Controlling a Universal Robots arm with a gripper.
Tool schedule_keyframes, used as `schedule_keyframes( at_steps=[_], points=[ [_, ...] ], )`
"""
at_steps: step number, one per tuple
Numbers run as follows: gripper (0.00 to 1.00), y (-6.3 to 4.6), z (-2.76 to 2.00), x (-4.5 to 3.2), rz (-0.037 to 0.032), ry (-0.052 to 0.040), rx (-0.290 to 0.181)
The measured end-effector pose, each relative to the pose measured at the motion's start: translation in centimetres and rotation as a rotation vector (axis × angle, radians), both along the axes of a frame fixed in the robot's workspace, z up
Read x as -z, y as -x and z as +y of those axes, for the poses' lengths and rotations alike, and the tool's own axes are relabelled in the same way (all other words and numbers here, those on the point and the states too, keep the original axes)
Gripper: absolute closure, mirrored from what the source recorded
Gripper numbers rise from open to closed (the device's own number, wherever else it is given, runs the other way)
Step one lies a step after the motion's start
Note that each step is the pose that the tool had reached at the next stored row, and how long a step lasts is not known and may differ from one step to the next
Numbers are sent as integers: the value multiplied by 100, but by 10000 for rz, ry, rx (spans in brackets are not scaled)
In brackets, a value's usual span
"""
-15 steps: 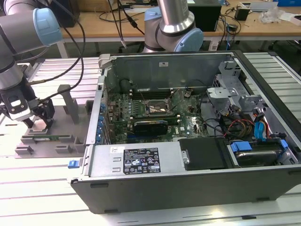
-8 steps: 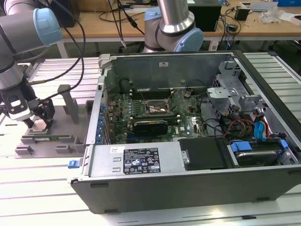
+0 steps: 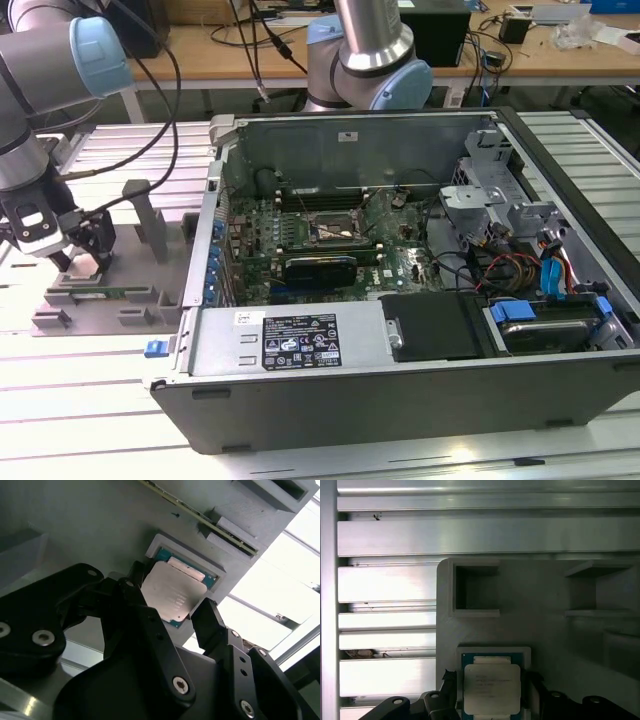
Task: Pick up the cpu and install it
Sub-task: 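Pick up the cpu and move it towards the insertion slot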
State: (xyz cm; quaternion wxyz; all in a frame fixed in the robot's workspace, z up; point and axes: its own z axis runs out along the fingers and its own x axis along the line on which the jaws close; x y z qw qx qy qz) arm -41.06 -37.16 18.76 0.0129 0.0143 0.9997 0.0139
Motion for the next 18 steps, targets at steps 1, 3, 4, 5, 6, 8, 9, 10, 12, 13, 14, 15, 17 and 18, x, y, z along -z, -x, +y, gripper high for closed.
schedule_keyframes(
  at_steps=[1,3,4,5,6,8,9,10,12,13,14,15,17,18],
  points=[
    [35,0,0,0,-1,-1,0],
    [35,3,12,1,-1,-1,11],
    [35,1,20,0,-1,0,11],
    [35,1,20,0,0,0,10],
    [35,1,20,0,0,0,9],
    [35,1,22,0,-1,64,11],
    [35,1,21,0,-1,65,10],
    [36,1,21,0,-1,67,10],
    [45,1,22,0,0,68,11],
    [45,1,22,0,-1,71,9],
    [45,0,22,-9,-2,71,-5],
    [45,0,22,-21,-2,71,-13],
    [45,1,22,-61,0,71,-22],
    [45,1,22,-81,0,71,-25]
  ],
)
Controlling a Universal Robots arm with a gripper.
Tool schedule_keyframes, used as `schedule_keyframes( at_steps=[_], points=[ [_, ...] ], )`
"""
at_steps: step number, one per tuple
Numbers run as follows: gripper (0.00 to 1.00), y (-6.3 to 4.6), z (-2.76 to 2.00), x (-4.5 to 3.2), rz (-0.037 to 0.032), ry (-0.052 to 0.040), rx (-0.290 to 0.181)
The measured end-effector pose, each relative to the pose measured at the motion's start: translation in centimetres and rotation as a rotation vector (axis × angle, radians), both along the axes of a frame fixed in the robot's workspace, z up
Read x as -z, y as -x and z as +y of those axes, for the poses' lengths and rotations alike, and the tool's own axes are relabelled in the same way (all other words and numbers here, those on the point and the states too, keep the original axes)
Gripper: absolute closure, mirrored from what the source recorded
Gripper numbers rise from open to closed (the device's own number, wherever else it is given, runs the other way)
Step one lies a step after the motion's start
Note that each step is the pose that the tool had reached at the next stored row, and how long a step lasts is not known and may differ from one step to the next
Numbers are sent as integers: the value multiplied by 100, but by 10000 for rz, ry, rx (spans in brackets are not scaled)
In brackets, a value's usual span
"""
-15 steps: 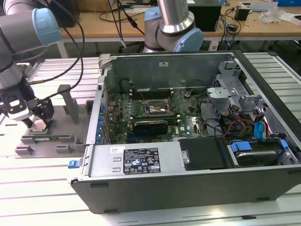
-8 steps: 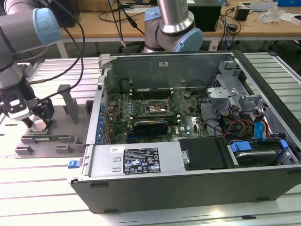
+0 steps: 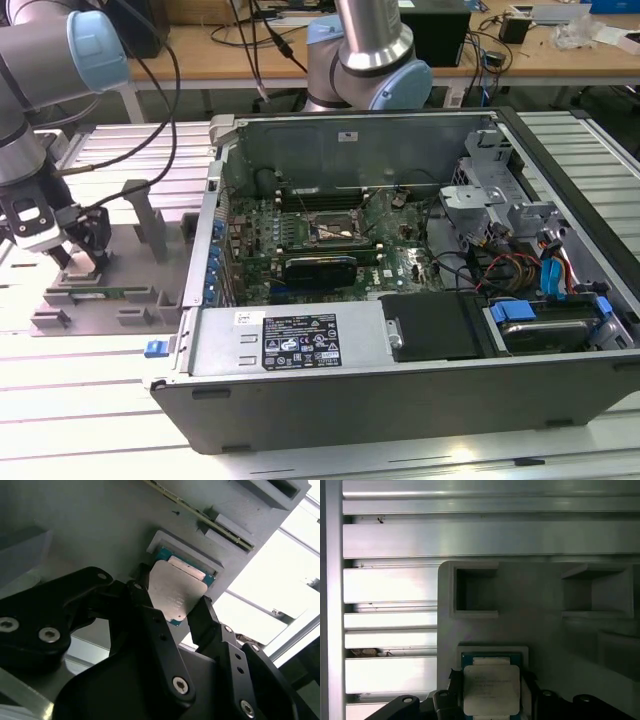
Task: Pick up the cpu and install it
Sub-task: 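Pick up the cpu and move it towards the insertion slot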
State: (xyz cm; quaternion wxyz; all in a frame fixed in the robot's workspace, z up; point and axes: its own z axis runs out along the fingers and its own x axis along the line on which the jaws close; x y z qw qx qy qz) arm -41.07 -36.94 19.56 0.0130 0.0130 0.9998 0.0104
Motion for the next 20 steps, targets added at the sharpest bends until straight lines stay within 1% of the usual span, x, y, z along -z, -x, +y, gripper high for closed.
schedule_keyframes(
  at_steps=[2,5,10,15,20],
  points=[
    [45,0,0,-26,0,0,-2],
    [45,0,0,-87,-1,0,-7],
    [45,0,0,-138,0,0,-8],
    [45,0,0,-166,0,1,-8],
    [45,0,0,-221,0,1,-9]
  ],
)
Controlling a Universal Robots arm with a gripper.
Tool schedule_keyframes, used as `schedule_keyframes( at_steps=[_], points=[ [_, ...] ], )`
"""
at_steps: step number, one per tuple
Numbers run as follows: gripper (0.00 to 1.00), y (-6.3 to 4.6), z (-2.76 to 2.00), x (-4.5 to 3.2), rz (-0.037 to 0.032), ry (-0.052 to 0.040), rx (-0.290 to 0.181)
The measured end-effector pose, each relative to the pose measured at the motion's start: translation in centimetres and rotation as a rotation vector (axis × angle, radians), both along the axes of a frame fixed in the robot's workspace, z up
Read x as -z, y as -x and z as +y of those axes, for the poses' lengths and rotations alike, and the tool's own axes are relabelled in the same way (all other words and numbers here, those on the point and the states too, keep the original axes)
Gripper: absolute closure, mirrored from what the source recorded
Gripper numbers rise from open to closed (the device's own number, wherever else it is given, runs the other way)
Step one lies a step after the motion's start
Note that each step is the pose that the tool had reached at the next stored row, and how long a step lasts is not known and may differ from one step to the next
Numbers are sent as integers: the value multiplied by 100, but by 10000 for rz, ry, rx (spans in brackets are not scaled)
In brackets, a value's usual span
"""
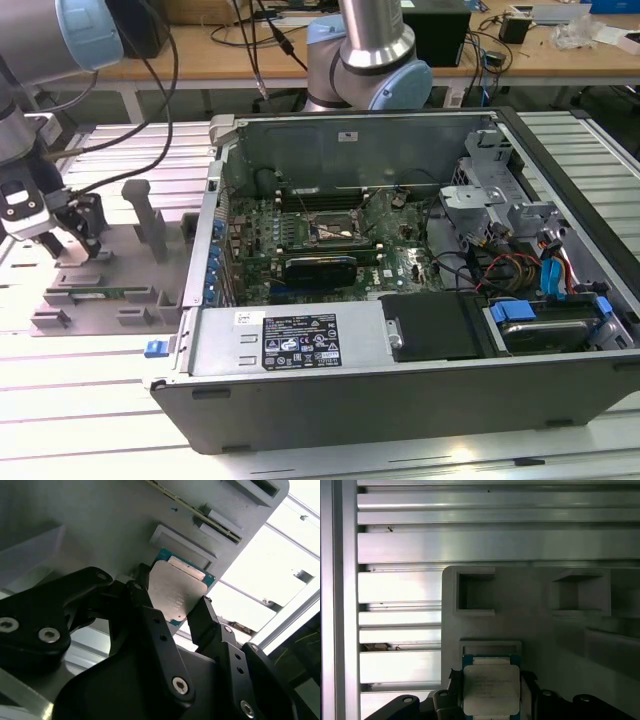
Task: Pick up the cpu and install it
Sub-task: 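Pick up the cpu and move it towards the insertion slot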
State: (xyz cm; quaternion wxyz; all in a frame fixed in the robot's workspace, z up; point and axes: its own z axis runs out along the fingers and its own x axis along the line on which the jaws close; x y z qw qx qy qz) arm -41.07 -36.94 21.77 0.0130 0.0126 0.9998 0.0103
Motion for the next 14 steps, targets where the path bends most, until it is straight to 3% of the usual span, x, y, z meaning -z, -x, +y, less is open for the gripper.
schedule_keyframes(
  at_steps=[14],
  points=[
    [45,0,6,-178,1,0,1]
  ],
)
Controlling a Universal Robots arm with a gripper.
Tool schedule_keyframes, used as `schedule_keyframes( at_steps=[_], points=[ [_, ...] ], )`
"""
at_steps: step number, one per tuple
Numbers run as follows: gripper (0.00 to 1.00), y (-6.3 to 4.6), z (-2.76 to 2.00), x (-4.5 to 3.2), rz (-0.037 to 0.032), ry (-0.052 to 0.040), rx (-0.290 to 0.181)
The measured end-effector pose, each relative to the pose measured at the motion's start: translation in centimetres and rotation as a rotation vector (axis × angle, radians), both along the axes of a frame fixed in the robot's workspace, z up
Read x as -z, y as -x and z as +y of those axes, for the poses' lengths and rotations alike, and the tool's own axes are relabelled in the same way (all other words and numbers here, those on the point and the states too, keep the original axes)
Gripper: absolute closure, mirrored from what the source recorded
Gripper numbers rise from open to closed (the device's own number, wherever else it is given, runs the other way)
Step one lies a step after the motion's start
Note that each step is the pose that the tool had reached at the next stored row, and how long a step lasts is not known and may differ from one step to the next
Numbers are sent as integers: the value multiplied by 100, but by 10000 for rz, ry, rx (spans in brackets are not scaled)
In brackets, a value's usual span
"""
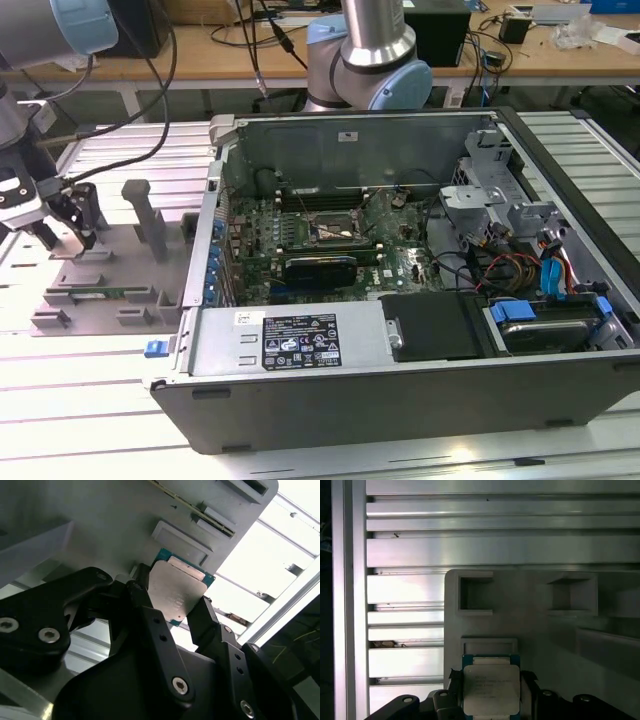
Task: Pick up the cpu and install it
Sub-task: 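Pick up the cpu and move it towards the insertion slot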
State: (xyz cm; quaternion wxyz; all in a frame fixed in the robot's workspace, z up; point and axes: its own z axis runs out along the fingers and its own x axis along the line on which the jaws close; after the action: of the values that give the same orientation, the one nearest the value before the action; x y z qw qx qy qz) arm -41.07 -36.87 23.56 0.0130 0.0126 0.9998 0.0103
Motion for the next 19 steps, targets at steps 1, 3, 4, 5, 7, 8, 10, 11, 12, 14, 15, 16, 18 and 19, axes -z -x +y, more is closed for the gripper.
schedule_keyframes(
  at_steps=[1,3,4,5,7,8,10,11,12,14,15,16,18,19],
  points=[
    [45,0,0,-13,-1,-1,0],
    [45,0,1,-53,-1,-1,0],
    [45,0,1,-68,-1,0,0],
    [45,0,1,-80,-1,-1,0],
    [45,0,3,-122,-1,-1,0],
    [45,0,3,-151,-1,-1,0],
    [45,0,3,-184,-1,-1,0],
    [45,0,3,-194,-1,-1,0],
    [45,0,4,-212,-1,-1,0],
    [45,0,4,-246,-1,-1,0],
    [45,0,4,-259,-1,0,0],
    [45,0,4,-273,-1,-1,0],
    [45,0,4,-304,-1,-1,0],
    [45,0,5,-324,-1,-1,0]
  ],
)
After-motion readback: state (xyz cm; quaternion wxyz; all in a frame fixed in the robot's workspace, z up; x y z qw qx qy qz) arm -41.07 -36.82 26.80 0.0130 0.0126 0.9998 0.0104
